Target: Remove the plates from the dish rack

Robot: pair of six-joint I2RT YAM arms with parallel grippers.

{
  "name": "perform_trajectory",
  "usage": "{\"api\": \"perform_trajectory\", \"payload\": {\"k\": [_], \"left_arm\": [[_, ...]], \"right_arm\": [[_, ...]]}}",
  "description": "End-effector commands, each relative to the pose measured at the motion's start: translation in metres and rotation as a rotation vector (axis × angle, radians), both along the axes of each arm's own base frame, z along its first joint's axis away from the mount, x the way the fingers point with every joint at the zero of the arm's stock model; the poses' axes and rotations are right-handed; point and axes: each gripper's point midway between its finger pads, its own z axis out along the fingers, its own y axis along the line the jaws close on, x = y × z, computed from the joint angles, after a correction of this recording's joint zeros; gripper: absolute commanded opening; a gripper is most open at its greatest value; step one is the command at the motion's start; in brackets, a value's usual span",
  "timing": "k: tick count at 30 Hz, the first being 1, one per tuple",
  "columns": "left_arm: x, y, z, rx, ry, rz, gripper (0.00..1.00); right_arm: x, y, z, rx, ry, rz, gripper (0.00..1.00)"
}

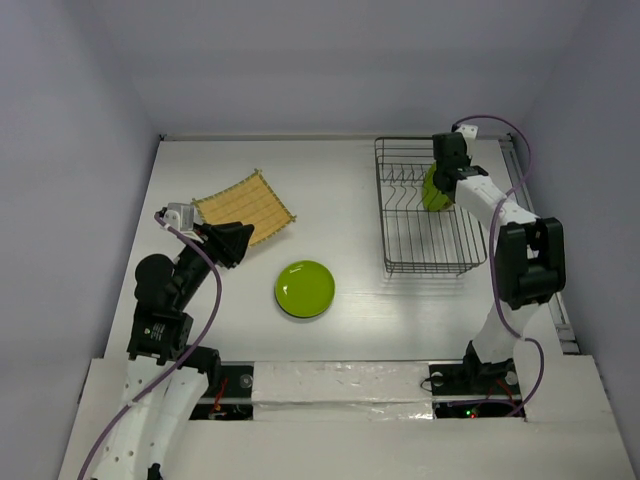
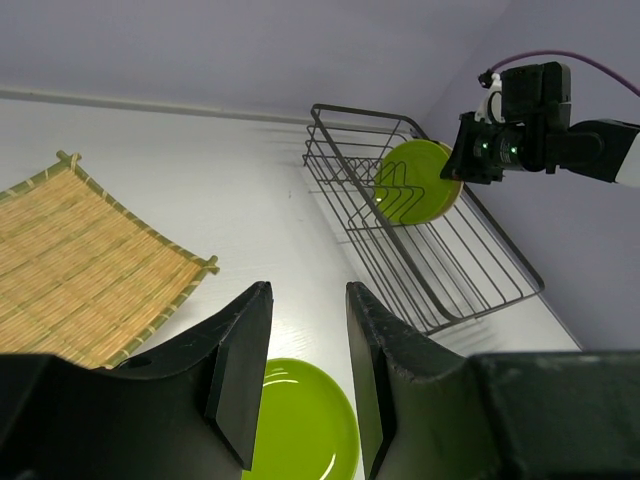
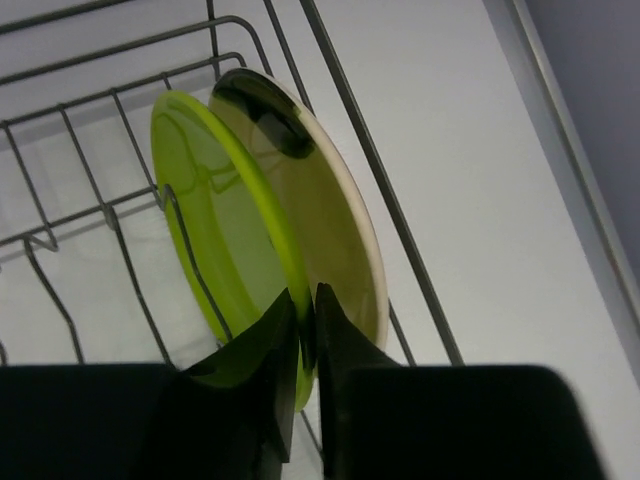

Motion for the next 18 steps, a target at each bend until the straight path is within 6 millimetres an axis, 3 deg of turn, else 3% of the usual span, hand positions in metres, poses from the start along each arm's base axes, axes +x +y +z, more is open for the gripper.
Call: {"api": "perform_trajectory", "payload": {"k": [1,7,15,18], "left_arm": [[-0.002,-0.001,0.028,-0.008,-0.074,-0.006,0.33],[-0.002,-0.002,0.028,-0.012,-0.075,-0.015,0.33],[0.000,-0.001,0.026,-0.010,-0.070,-0.006,0.33],[0.000,-0.002,0.026,-0.009,-0.065,-0.008,0.33]], "right_arm": [[0.010,-0.001,0.023,0.007,-0.061,-0.003,0.09],[-0.007,-0.014,0.066,-0.049,-0.109,-0.035,0.02],[-0.026,0.005,0.140,-0.079,-0.220,0.002,0.00],[-0.038,0.021,0.170,-0.060,-0.268,0.042,0.00]]}}
